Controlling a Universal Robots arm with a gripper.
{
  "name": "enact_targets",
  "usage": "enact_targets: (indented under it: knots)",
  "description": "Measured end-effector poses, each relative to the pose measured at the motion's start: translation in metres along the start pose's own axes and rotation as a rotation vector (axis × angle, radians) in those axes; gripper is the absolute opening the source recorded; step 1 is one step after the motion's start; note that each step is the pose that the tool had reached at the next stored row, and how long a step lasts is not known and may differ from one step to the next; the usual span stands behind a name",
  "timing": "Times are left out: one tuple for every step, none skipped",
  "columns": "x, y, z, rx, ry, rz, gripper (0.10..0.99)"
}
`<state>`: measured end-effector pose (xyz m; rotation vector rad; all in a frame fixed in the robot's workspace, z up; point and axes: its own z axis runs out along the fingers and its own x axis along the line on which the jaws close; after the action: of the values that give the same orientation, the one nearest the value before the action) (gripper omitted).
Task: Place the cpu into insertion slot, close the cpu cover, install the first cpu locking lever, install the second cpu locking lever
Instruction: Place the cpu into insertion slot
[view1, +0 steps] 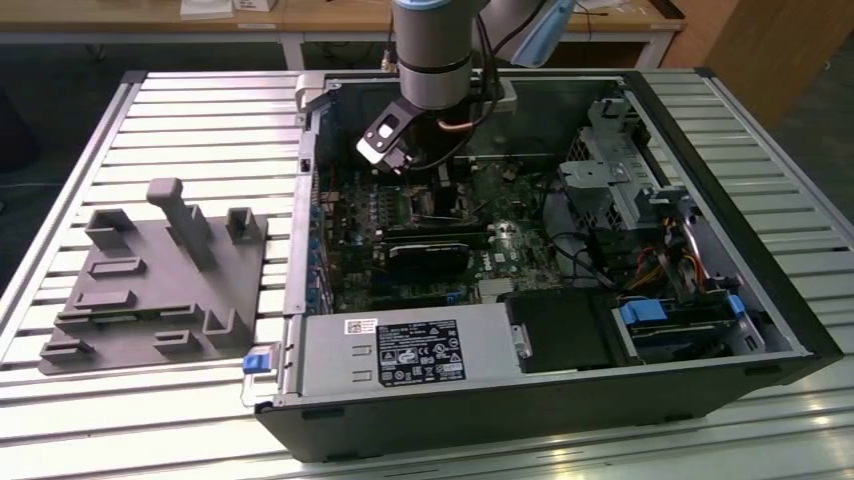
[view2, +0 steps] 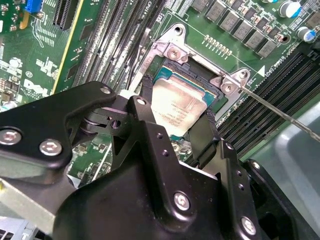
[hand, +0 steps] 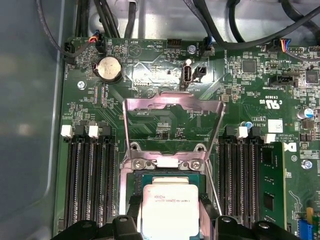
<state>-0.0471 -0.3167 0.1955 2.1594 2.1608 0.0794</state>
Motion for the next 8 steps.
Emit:
enact_targets:
  knots:
    - [0.0001, 0.0000, 0.0001, 0.000, -0.0001, 0.000, 0.537]
    - [0.0001, -0.0001, 0.0001, 0.000, -0.0002, 0.000, 0.537]
    - [0.0002, -0.0001, 0.0002, 0.000, -0.0001, 0.000, 0.537]
    - [0.0003, -0.0001, 0.0003, 0.000, 0.0000, 0.000, 0.537]
    - [0.0006, -0.0001, 0.0004, 0.000, 0.0000, 0.000, 0.537]
    - [0.0008, -0.0001, 0.0004, 0.000, 0.0000, 0.000, 0.537]
    - [0.0011, -0.0001, 0.0004, 0.000, -0.0001, 0.001, 0.537]
    - [0.0014, -0.0001, 0.0004, 0.000, -0.0001, 0.000, 0.537]
